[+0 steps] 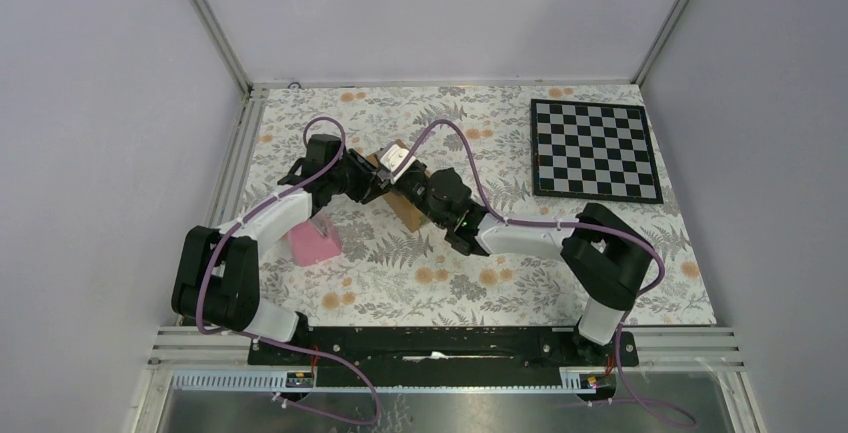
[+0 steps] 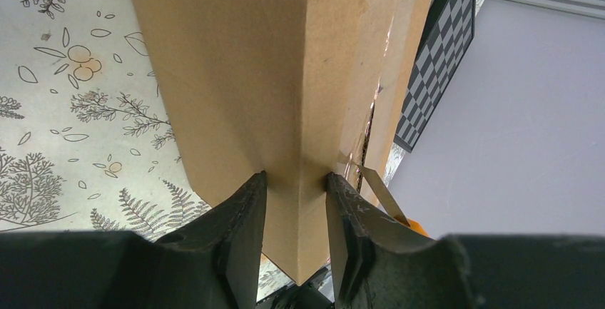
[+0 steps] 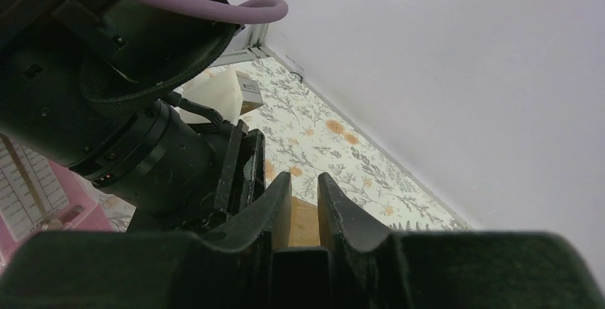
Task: Unpack the express box
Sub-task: Cut the express box at the center of the board.
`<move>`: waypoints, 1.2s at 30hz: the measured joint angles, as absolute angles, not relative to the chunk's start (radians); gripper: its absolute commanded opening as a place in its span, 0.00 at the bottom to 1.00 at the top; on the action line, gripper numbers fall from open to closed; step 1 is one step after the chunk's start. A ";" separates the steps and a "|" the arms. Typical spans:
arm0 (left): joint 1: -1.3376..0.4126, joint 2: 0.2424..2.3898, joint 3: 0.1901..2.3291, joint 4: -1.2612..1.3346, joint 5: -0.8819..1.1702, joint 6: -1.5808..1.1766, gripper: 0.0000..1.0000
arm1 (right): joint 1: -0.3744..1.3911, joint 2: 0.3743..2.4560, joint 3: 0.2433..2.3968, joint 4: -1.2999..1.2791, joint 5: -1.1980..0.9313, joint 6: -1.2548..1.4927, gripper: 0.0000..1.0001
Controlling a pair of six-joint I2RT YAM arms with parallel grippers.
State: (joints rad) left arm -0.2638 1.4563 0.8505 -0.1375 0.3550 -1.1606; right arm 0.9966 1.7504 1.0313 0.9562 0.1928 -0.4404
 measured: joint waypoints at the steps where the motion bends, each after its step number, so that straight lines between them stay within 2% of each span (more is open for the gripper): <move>1: -0.264 1.456 0.850 -0.138 0.355 -1.161 0.34 | 0.999 1.751 1.031 0.956 0.197 -0.447 0.00; 36: -0.263 1.462 0.848 -0.134 0.359 -1.195 0.33 | 1.032 1.760 1.016 0.970 0.258 -0.513 0.00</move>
